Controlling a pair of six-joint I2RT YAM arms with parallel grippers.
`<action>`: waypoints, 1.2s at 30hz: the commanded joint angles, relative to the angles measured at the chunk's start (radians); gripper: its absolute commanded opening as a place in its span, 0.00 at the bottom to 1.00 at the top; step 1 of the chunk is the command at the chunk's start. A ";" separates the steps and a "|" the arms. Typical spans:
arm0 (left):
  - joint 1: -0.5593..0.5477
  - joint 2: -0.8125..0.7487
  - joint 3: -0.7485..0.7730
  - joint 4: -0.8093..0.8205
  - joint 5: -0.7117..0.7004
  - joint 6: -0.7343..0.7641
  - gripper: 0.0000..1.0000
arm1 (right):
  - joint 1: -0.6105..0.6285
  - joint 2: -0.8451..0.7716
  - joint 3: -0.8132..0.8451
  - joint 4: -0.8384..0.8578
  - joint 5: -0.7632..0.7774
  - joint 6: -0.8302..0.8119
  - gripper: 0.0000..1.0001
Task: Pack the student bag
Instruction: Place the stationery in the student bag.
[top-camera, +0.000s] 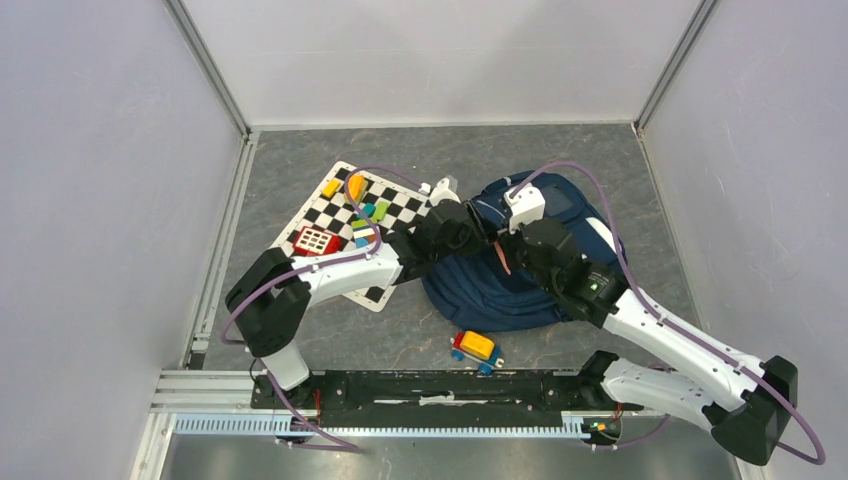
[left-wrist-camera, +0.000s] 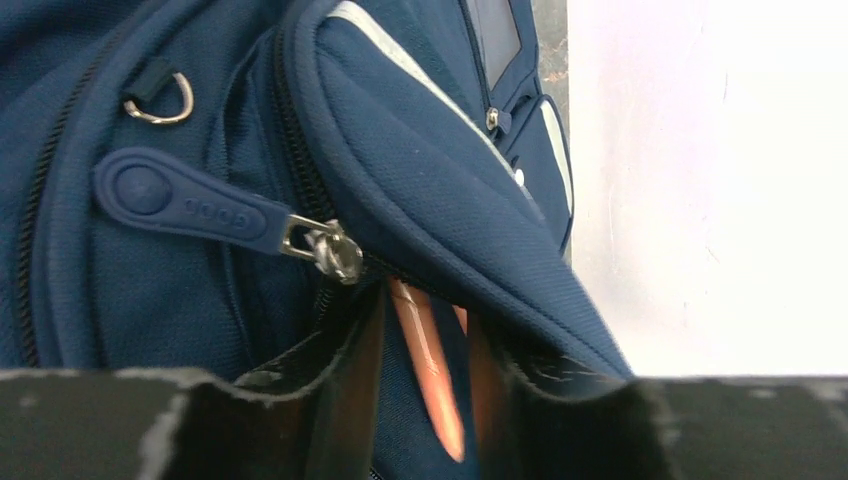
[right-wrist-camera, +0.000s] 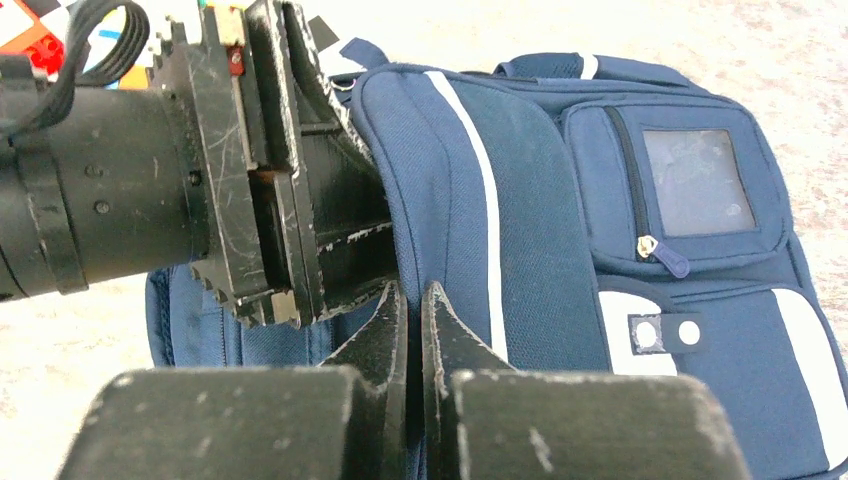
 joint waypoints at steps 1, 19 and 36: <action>0.003 -0.023 -0.012 0.069 -0.093 0.017 0.51 | 0.008 -0.050 0.006 0.110 0.011 0.004 0.00; 0.096 -0.501 -0.252 -0.047 0.001 0.700 1.00 | 0.008 -0.076 0.006 0.108 0.036 -0.043 0.00; 0.270 -0.272 0.006 -0.279 0.552 1.405 1.00 | 0.009 -0.140 -0.045 0.057 -0.059 -0.095 0.00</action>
